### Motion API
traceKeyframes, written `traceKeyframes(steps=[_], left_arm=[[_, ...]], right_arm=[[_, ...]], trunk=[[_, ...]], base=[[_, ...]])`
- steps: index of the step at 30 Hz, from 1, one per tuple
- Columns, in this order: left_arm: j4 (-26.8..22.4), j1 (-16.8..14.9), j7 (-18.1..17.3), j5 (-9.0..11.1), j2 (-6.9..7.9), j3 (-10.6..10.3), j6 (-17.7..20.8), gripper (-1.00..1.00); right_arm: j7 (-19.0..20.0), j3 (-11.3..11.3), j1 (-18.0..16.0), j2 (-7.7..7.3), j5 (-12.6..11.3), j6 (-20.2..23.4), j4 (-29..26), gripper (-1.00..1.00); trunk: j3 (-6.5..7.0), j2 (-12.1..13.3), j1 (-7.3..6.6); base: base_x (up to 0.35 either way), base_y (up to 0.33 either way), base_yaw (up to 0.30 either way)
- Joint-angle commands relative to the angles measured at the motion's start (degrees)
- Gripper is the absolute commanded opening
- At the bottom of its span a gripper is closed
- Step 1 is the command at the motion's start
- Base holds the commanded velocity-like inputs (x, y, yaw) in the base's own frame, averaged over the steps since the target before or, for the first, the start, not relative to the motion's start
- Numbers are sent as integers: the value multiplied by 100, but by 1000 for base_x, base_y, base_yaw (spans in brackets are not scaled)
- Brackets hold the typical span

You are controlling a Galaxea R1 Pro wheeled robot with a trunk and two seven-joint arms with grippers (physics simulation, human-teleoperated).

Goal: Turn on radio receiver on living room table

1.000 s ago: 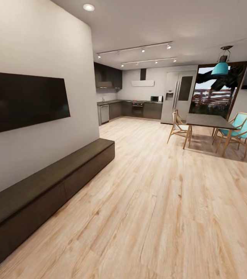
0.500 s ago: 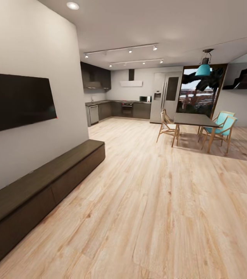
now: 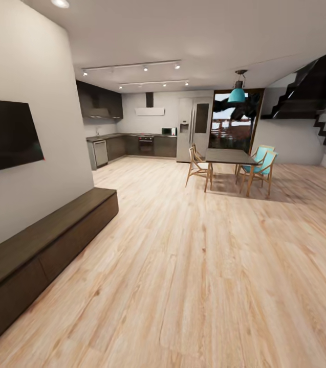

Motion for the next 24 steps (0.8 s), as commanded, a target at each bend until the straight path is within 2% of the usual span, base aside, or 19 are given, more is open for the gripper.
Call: traceKeyframes(steps=[1,16,24], left_arm=[[0,0,0,0,-3,0,-2,100],[0,0,0,0,-9,0,0,100],[0,0,0,0,-9,0,0,100]], right_arm=[[0,-3,0,0,0,0,0,100],[0,-9,0,0,0,0,0,100],[0,-5,0,0,0,0,0,100]], trunk=[[2,0,0],[36,0,0],[41,0,0]], base=[[0,0,-288],[0,0,-285],[0,0,-71]])
